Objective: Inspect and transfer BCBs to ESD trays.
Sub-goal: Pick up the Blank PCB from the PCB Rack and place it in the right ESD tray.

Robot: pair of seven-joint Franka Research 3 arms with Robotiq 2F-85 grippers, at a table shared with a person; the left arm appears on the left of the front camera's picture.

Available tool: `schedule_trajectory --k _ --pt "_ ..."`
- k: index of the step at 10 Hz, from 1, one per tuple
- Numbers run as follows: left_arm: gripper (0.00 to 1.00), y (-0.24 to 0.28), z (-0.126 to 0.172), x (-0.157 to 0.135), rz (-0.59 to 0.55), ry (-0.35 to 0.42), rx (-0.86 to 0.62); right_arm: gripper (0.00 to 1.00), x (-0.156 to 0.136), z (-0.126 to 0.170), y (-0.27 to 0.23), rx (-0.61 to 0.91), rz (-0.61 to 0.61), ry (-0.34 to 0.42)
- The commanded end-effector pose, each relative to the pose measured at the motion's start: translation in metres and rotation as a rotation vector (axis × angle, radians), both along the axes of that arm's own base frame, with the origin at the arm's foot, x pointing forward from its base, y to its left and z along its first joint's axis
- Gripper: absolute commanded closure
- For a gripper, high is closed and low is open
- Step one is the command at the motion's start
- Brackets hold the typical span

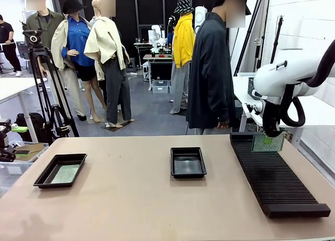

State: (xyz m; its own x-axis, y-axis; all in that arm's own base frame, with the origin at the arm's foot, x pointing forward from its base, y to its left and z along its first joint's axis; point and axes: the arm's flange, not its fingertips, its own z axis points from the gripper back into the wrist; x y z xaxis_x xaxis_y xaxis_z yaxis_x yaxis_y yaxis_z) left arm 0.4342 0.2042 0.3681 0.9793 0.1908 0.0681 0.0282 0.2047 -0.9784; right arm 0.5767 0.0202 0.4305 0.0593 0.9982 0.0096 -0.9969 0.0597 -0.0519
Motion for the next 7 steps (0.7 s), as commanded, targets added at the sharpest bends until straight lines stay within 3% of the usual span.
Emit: schedule_trajectory --k 1,4,7 --pt "0.0 0.0 0.002 -0.001 0.0 -0.003 0.002 1.0 -0.006 0.015 0.018 -0.053 -0.024 -0.008" --pt "0.0 0.0 0.002 -0.001 0.0 -0.003 0.002 1.0 -0.007 0.027 0.035 0.011 -0.161 -0.005" --pt "0.0 0.0 0.002 -0.001 0.0 -0.003 0.002 1.0 -0.007 0.03 0.06 0.128 -0.534 0.033"
